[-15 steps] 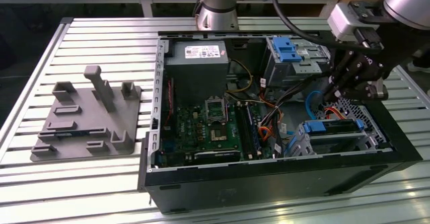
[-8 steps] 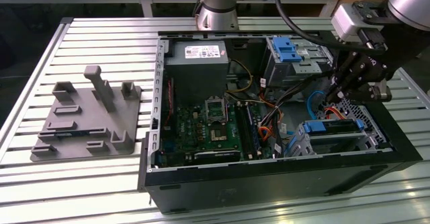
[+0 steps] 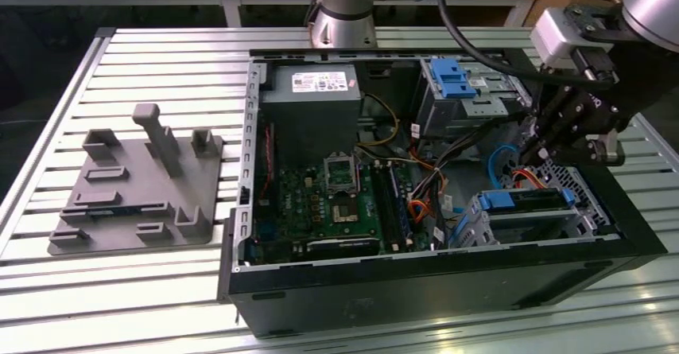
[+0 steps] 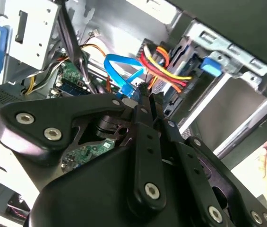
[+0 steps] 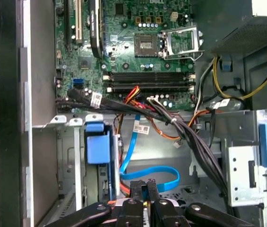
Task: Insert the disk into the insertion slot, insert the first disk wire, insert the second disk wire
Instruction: 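Insert the second disk wire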
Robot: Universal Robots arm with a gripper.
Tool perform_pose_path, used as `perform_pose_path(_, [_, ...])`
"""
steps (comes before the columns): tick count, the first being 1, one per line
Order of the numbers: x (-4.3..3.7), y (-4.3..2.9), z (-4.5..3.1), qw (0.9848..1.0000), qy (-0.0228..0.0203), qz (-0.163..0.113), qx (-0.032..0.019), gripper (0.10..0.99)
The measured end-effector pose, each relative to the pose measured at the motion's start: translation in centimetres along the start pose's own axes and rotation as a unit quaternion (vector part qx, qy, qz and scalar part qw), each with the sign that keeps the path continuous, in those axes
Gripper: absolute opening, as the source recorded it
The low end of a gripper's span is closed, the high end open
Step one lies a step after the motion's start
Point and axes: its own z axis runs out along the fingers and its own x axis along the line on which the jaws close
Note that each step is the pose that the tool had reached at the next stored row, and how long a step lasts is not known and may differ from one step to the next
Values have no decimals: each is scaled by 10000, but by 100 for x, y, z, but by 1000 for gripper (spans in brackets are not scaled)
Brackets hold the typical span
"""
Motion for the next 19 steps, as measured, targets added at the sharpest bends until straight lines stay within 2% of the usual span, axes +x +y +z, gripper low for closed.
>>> perform_pose_path(3, [36, -48, -5, 10000, 0, 1, -2, 161])
perform_pose_path(15, [66, -34, 1, 10000, 4, 38, 2, 161])
perform_pose_path(19, [106, -31, 4, 10000, 7, 49, 4, 161])
